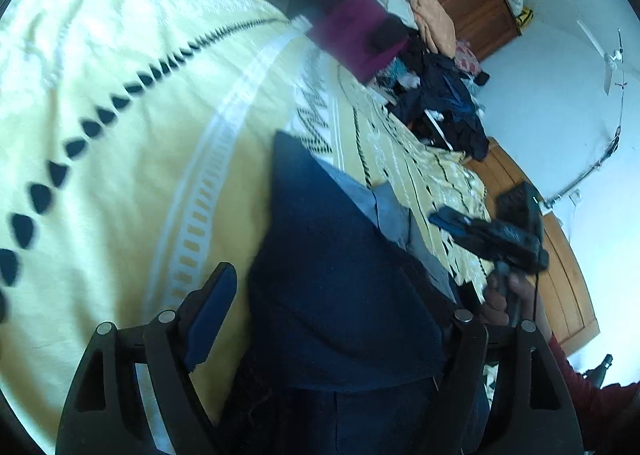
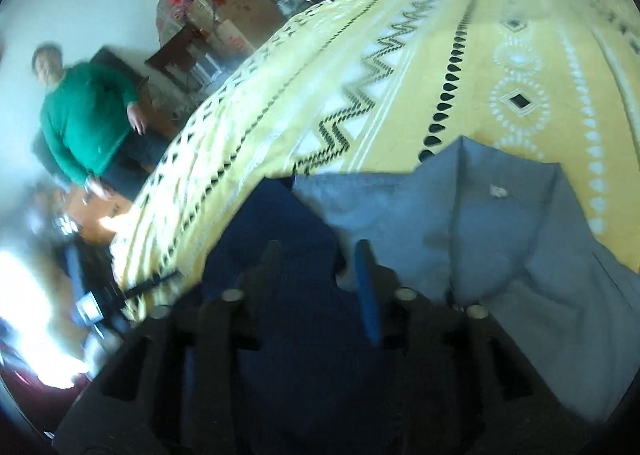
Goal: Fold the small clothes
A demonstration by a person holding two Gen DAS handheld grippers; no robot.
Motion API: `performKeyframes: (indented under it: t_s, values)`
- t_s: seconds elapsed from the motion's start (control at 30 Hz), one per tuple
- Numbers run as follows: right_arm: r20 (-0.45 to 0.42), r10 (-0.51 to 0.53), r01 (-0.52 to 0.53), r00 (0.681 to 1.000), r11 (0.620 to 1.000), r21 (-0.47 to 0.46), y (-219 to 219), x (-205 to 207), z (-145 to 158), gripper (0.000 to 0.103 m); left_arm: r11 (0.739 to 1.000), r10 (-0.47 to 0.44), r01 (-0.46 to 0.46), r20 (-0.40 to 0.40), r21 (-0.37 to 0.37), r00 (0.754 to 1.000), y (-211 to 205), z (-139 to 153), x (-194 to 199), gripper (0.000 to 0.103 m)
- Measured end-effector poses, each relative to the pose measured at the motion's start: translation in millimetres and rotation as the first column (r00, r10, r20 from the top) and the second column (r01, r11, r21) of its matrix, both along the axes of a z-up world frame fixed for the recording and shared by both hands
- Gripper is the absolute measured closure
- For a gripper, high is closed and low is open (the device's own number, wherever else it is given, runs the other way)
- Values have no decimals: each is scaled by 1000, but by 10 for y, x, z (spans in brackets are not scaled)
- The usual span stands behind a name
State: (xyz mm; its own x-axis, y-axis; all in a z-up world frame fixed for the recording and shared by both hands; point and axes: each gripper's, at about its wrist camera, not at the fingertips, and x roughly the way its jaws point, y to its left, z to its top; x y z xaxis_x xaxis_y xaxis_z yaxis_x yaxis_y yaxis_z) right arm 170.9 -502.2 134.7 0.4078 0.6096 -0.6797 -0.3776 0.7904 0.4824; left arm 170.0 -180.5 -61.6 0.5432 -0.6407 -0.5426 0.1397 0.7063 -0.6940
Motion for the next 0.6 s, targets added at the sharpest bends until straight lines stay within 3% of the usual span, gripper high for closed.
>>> performKeyframes:
  t_s: [0.13,0.2,0.27,0.4,0.5,0.53,0.6]
  values:
    - [-54,24,-27,998,997,-71,16,-173,-293,65,993,64,-70,66,91,996,247,287,-226,20]
    - [1,10,-10,1000,993,-118,107,-191,-292,65,985,85,-96,79,145,993,377,369,-320,20]
    - [53,-30,35,998,995,-99,50,-194,-213,65,980,86,-96,62,175,994,478,359,-384,20]
    - [20,-66,67,998,996,-54,124,109,-359,67,981,90,-86,-12,176,996,575,152,-419,20]
    - [-109,-32,17,994,991,-136,363,257,-793,66,977,100,-94,-25,193,995,528,78,-441,20]
    - [-46,-33,25,998,988,-149,392,206,-772,65,977,105,-99,-18,191,994,517,94,-457,20]
    - [-37,-48,41,998,983,-180,391,148,-672,64,981,109,-107,-4,160,994,499,174,-470,20]
